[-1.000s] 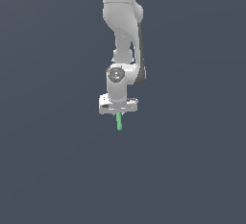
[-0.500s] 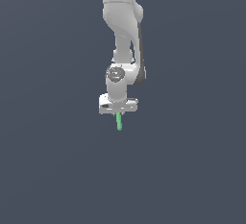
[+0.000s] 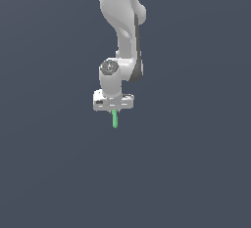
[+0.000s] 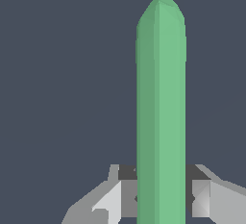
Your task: Pick up the object and move it to a goal position.
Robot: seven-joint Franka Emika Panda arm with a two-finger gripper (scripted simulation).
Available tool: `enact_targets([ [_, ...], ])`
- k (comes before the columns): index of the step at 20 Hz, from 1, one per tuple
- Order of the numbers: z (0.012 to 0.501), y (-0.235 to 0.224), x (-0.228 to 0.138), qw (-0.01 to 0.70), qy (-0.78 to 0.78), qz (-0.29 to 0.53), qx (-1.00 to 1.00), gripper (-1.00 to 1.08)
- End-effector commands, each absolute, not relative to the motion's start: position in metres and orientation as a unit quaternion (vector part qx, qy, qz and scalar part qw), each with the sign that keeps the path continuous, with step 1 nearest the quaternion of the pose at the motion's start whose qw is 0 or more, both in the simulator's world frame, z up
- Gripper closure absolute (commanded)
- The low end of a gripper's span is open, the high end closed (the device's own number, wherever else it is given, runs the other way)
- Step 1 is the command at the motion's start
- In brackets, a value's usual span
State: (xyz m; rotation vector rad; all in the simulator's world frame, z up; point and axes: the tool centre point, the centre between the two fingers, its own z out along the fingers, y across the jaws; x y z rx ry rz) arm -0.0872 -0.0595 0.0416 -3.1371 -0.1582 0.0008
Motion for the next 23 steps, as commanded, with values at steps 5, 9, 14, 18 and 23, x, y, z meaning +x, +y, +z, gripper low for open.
enact_targets([
  [5,0.084,-0.11,-0.104,0.0,-0.05,0.0,-0.999,1.08],
  [9,0.112,-0.144,-0.115,0.001,-0.05,0.0,-0.999,1.08],
  [14,0.141,-0.178,-0.126,0.001,-0.05,0.0,-0.999,1.08],
  [18,0.155,-0.196,-0.13,0.001,-0.05,0.0,-0.999,1.08],
  [23,0.162,-0.204,-0.132,0.0,-0.049,0.0,-0.999,1.08],
])
